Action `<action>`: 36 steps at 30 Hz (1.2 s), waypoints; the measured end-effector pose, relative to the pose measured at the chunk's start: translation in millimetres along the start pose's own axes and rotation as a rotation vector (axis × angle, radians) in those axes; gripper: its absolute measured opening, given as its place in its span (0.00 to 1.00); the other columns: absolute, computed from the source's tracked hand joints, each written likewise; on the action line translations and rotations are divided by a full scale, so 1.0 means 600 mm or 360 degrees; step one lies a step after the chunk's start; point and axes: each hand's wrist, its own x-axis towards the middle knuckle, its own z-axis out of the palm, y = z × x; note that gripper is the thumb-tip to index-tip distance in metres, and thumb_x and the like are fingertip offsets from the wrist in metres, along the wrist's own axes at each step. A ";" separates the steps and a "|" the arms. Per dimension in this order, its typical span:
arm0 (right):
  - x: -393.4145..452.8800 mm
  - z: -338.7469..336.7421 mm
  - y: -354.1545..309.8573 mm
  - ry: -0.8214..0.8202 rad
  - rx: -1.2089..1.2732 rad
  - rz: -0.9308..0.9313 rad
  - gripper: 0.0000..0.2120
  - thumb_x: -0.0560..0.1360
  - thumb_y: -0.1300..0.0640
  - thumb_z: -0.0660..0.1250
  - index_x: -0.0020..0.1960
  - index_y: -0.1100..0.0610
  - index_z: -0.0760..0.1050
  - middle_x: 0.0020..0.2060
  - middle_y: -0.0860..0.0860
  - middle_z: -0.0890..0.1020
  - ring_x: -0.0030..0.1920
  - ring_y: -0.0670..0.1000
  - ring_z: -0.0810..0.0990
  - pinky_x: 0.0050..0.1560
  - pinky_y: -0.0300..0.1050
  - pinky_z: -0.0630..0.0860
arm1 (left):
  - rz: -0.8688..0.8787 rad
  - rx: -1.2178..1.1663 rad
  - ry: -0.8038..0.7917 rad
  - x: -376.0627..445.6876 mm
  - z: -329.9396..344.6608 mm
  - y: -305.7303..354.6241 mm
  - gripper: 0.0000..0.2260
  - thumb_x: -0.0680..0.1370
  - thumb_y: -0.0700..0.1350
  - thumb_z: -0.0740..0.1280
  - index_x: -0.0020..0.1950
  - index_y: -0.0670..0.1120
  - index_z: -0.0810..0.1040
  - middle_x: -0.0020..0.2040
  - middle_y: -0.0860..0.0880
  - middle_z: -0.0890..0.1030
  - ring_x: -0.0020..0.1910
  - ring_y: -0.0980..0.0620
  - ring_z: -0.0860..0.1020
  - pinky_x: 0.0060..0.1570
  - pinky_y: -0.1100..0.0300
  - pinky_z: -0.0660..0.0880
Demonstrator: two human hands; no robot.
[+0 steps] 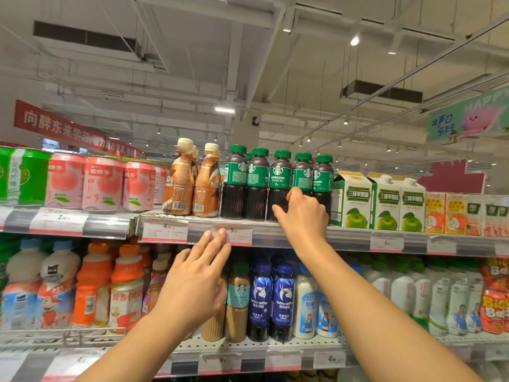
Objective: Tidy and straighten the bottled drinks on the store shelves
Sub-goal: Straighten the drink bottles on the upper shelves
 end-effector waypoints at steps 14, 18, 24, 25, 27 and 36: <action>-0.025 0.000 0.004 -0.0053 0.0135 -0.0024 0.17 0.80 0.46 0.68 0.63 0.54 0.78 0.51 0.51 0.85 0.53 0.59 0.83 0.51 0.52 0.78 | -0.0010 -0.0066 -0.0069 -0.002 -0.002 0.000 0.36 0.74 0.55 0.67 0.80 0.47 0.64 0.83 0.47 0.57 0.81 0.44 0.58 0.67 0.45 0.71; -0.077 0.003 0.000 -0.0153 0.0213 -0.0261 0.17 0.78 0.48 0.68 0.64 0.54 0.78 0.55 0.52 0.83 0.55 0.58 0.82 0.53 0.53 0.77 | 0.0014 -0.0133 -0.0082 -0.003 -0.005 -0.003 0.34 0.76 0.55 0.66 0.80 0.47 0.63 0.83 0.46 0.56 0.81 0.43 0.56 0.70 0.43 0.69; -0.169 0.015 -0.003 -0.0241 0.0311 -0.0380 0.16 0.75 0.52 0.71 0.61 0.55 0.79 0.58 0.52 0.81 0.58 0.58 0.80 0.57 0.52 0.76 | 0.0050 -0.0389 -0.0117 -0.057 -0.021 -0.018 0.24 0.78 0.56 0.63 0.73 0.52 0.72 0.77 0.48 0.69 0.75 0.46 0.67 0.69 0.46 0.69; -0.185 0.018 -0.004 -0.0271 0.0322 -0.0370 0.15 0.75 0.52 0.72 0.60 0.54 0.79 0.58 0.51 0.82 0.58 0.56 0.80 0.57 0.52 0.76 | 0.0053 -0.0415 -0.0119 -0.075 -0.020 -0.028 0.22 0.78 0.56 0.63 0.72 0.52 0.73 0.75 0.49 0.71 0.73 0.47 0.70 0.68 0.47 0.70; -0.220 0.024 -0.008 -0.0355 0.0347 -0.0347 0.14 0.75 0.52 0.72 0.60 0.53 0.79 0.57 0.49 0.82 0.57 0.55 0.80 0.57 0.51 0.77 | 0.0053 -0.0475 -0.0166 -0.114 -0.016 -0.049 0.21 0.78 0.56 0.62 0.69 0.52 0.75 0.71 0.50 0.76 0.68 0.48 0.74 0.64 0.48 0.73; -0.357 0.033 -0.052 -0.0989 0.0517 -0.0331 0.17 0.73 0.43 0.69 0.59 0.48 0.80 0.52 0.45 0.85 0.52 0.47 0.83 0.57 0.49 0.79 | 0.0008 -0.0582 -0.1057 -0.247 -0.018 -0.122 0.22 0.79 0.62 0.62 0.72 0.58 0.71 0.67 0.56 0.79 0.61 0.54 0.78 0.58 0.52 0.78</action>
